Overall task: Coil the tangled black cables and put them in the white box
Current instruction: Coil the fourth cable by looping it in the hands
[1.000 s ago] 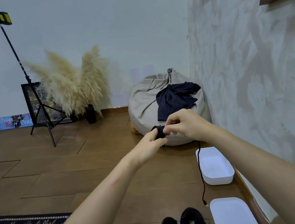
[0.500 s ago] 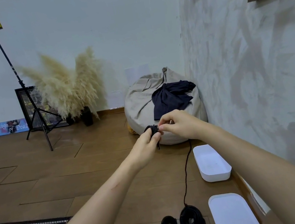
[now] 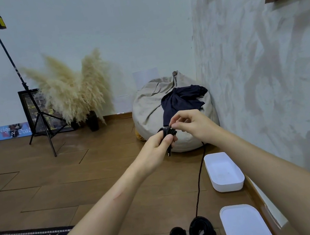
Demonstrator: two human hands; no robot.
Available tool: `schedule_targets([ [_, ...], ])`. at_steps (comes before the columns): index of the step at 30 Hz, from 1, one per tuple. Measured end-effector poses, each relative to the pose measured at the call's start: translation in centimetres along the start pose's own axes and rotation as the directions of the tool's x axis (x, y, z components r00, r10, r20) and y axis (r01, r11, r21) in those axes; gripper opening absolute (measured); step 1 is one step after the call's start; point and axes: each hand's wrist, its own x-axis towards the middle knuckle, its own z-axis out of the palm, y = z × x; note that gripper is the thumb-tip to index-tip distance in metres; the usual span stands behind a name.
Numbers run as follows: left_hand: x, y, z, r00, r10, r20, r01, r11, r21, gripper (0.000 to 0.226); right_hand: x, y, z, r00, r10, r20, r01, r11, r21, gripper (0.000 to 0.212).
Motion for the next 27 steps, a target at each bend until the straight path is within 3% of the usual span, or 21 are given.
schedule_targets([
  [14, 0.1, 1.0, -0.2, 0.997, 0.029, -0.067, -0.032, 0.999, -0.032, 0.026, 0.3, 0.8, 1.1, 0.995, 0.092, -0.042, -0.086, 0.987, 0.134, 0.009],
  [20, 0.3, 1.3, -0.8, 0.998, 0.020, -0.053, -0.026, 0.995, -0.098, 0.025, -0.6, 1.3, 3.0, 0.987, 0.151, -0.058, -0.137, 0.971, 0.195, 0.023],
  [23, 0.5, 1.7, -1.1, 0.997, 0.027, -0.068, -0.038, 0.986, -0.160, 0.022, -1.1, 1.5, 4.5, 0.977, 0.211, 0.038, -0.214, 0.952, 0.217, 0.034],
  [27, 0.9, 1.9, -1.1, 0.974, -0.017, -0.226, -0.038, 0.971, -0.236, 0.017, -1.6, 0.9, 6.9, 0.951, 0.228, 0.211, -0.261, 0.955, 0.142, 0.025],
])
